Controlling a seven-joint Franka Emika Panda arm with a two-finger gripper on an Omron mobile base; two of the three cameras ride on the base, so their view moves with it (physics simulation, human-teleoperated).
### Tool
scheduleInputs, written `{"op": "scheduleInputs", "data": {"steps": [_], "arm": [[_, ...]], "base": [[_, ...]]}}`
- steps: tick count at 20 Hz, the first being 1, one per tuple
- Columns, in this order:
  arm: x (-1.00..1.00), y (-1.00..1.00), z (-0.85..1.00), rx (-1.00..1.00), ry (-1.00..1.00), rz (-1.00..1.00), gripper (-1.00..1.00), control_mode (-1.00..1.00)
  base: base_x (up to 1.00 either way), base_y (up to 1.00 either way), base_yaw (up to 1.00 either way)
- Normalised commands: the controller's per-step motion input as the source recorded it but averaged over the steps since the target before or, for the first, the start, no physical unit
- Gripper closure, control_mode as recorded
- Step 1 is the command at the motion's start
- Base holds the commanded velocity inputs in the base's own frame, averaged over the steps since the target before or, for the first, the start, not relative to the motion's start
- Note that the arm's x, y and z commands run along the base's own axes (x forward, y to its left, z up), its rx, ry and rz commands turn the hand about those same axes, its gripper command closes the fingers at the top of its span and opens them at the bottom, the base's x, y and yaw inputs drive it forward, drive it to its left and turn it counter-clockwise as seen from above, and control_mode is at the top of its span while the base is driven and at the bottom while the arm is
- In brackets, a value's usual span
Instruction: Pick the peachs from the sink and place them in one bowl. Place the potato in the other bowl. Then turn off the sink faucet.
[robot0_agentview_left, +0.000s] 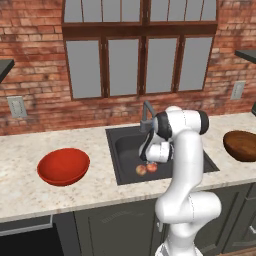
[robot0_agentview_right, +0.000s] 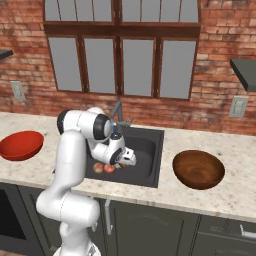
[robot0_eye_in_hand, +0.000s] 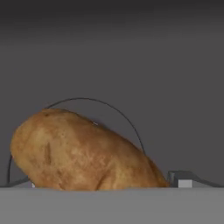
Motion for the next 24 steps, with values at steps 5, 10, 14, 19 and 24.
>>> {"op": "scheduleInputs", "data": {"steps": [5,10,14,19,24], "arm": [[0.05,-0.02,-0.38,0.00,0.00,0.00,-1.00,-1.00],[0.00,-0.02,-0.44,0.00,0.04,0.00,1.00,-1.00],[0.00,0.00,-0.11,0.00,0.06,0.00,1.00,-1.00],[-0.03,0.00,0.00,0.00,0.00,0.00,1.00,-1.00],[-0.31,-0.01,0.22,0.00,-0.07,0.00,1.00,-1.00]], "base": [[0.00,0.00,0.00],[0.00,0.00,0.00],[0.00,0.00,0.00],[0.00,0.00,0.00],[0.00,0.00,0.00]]}}
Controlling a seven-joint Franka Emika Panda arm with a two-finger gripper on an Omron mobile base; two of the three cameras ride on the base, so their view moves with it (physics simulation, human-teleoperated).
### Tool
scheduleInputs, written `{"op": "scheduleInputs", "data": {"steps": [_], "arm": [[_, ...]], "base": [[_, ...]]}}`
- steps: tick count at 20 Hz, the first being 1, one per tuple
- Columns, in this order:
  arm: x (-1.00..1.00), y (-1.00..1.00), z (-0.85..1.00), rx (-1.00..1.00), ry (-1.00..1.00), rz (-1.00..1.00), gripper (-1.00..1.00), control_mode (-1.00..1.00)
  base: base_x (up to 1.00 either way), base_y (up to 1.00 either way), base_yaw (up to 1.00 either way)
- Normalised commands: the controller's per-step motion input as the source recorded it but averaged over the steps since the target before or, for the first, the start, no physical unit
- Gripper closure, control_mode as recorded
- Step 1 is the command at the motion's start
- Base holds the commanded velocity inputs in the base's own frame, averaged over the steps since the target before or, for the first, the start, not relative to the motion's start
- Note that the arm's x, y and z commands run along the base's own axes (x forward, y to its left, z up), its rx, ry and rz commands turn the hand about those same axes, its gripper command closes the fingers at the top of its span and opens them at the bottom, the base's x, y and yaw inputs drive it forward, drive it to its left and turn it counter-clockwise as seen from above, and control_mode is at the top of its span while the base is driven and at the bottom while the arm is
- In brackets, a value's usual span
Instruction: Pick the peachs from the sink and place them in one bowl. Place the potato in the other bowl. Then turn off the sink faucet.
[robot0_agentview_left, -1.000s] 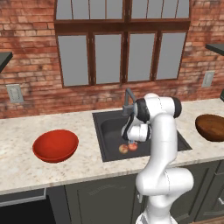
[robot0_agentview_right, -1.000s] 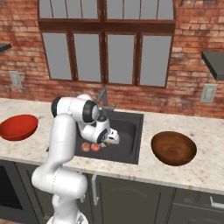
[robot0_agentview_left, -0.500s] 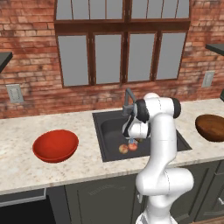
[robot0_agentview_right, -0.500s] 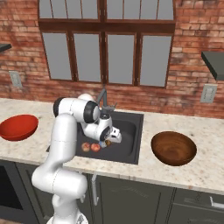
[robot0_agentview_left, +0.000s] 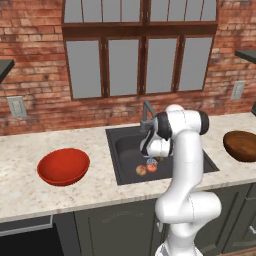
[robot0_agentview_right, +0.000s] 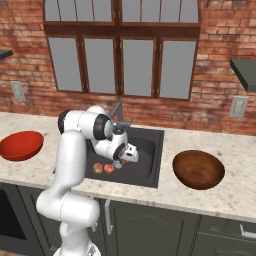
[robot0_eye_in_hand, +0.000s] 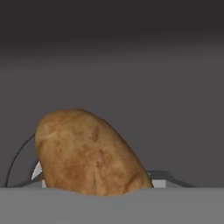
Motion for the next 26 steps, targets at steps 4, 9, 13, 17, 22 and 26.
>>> {"op": "scheduleInputs", "data": {"steps": [4,9,13,17,22,26], "arm": [[-0.39,-0.08,0.42,0.00,-0.13,0.00,1.00,-1.00],[-0.48,-0.21,0.53,0.00,-0.16,0.00,1.00,-1.00],[-0.50,-0.31,0.58,0.00,-0.19,0.00,1.00,-1.00],[-0.53,-0.29,0.66,0.01,-0.19,0.00,1.00,-1.00],[-0.58,-0.25,0.74,0.02,-0.17,-0.01,1.00,-1.00],[-0.59,-0.24,0.77,0.01,-0.12,-0.02,1.00,-1.00]], "base": [[0.00,0.00,0.00],[0.00,0.00,0.00],[0.00,0.00,0.00],[0.00,0.00,0.00],[0.00,0.00,0.00],[0.00,0.00,0.00]]}}
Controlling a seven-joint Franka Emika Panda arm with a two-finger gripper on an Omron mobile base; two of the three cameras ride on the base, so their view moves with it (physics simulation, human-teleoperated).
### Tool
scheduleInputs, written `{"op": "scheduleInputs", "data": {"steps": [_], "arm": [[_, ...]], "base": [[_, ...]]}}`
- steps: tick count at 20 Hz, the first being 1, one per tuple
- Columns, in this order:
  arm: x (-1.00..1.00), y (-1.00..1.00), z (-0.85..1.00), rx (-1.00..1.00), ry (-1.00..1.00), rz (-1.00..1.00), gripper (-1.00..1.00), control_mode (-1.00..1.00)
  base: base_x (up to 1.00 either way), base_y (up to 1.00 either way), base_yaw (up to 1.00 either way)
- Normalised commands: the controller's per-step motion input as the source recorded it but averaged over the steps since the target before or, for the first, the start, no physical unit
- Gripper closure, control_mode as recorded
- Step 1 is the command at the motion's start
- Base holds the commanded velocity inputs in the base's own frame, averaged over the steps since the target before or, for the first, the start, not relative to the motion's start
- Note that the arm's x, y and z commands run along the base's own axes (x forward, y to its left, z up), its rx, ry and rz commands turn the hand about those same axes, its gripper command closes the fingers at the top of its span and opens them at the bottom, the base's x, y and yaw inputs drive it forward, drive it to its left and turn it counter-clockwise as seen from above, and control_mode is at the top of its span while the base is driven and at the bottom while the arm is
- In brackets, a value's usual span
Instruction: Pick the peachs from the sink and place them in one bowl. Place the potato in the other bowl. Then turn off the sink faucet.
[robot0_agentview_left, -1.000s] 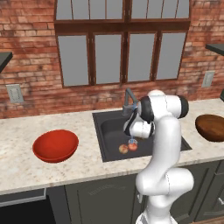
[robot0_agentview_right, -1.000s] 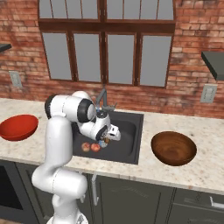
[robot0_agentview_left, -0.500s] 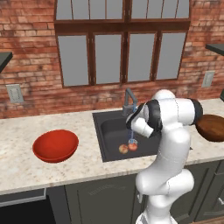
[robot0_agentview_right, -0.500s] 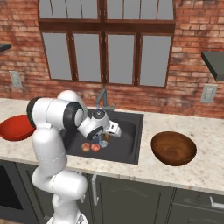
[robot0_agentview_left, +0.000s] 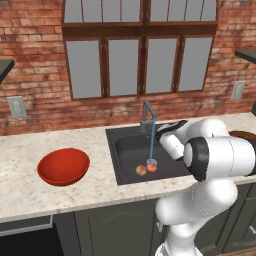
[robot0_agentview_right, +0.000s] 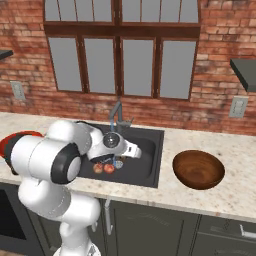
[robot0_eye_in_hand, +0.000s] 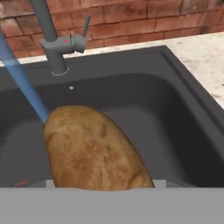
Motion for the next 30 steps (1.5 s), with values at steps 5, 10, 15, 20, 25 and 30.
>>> {"op": "scheduleInputs", "data": {"steps": [5,10,15,20,25,30], "arm": [[-0.33,-0.06,0.93,0.00,-0.02,-0.01,1.00,-1.00],[0.00,0.00,1.00,-0.03,0.00,0.00,1.00,-1.00],[0.00,0.00,1.00,-0.05,0.06,0.00,1.00,-1.00],[-0.12,0.00,1.00,0.00,0.22,-0.02,1.00,-1.00],[-0.18,-0.08,1.00,0.00,0.36,-0.04,1.00,-1.00],[-0.24,-0.22,0.95,0.00,0.40,-0.05,1.00,-1.00]], "base": [[0.00,0.00,0.00],[0.00,0.00,0.00],[0.00,0.00,0.00],[0.00,0.00,0.00],[0.00,0.00,0.00],[0.00,0.00,0.00]]}}
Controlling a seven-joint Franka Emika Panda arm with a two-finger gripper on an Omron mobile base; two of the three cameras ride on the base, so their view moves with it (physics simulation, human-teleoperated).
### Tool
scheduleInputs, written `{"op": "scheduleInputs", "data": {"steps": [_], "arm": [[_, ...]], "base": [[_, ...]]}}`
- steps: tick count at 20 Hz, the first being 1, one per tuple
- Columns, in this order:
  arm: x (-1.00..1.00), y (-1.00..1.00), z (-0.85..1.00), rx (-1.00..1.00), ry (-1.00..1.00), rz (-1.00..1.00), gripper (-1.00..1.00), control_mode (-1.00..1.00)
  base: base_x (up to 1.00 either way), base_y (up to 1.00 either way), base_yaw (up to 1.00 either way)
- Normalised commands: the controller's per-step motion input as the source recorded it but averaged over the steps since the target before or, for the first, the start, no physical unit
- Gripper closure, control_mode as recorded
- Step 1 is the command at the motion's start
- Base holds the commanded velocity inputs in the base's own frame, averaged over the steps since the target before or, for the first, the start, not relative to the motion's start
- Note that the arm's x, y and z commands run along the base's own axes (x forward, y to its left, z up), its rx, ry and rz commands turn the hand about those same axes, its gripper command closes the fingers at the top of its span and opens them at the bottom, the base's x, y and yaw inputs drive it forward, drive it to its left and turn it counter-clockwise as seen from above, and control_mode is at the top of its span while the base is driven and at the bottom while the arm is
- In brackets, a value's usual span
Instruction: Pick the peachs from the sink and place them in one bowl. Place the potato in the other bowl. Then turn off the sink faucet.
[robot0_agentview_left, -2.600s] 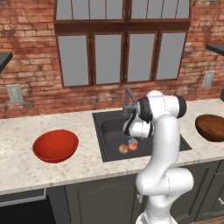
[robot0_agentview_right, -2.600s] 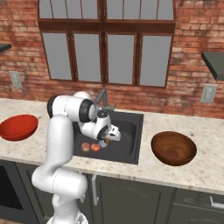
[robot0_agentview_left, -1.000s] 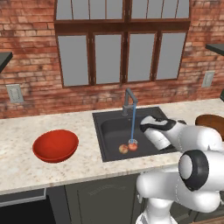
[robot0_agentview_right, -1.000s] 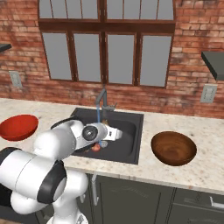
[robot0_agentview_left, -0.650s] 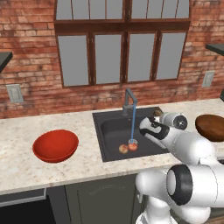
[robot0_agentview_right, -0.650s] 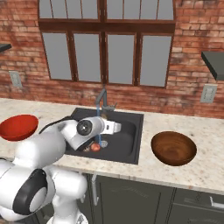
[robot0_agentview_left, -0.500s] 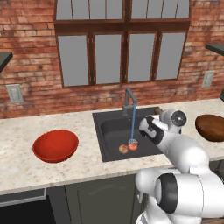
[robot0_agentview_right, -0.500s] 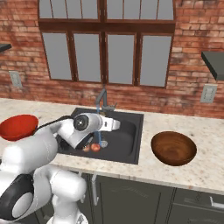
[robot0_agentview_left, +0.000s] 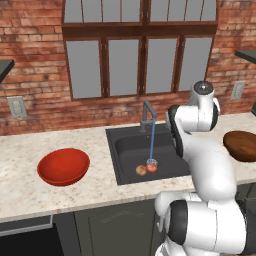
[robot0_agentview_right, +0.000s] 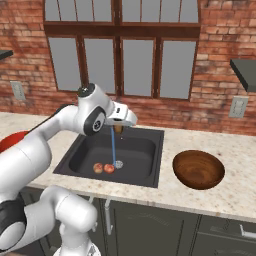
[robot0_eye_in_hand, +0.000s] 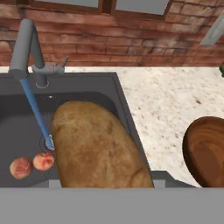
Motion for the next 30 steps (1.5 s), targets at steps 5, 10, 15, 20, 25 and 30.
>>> {"op": "scheduleInputs", "data": {"steps": [5,10,15,20,25,30], "arm": [[-0.35,-0.28,0.28,0.00,0.23,-0.03,1.00,-1.00],[-0.42,-0.43,-0.15,0.00,0.00,0.00,1.00,-1.00],[-0.24,-0.42,-0.41,0.00,-0.05,0.00,1.00,-1.00],[-0.08,-0.34,-0.42,0.00,-0.13,0.00,1.00,-1.00],[-0.02,-0.49,-0.11,0.00,-0.12,0.00,1.00,-1.00],[0.00,-0.50,-0.02,0.03,-0.03,0.00,1.00,-1.00]], "base": [[0.00,0.00,0.00],[0.00,0.00,0.00],[0.00,0.00,0.00],[0.00,0.00,0.00],[0.00,0.00,0.00],[0.00,0.00,0.00]]}}
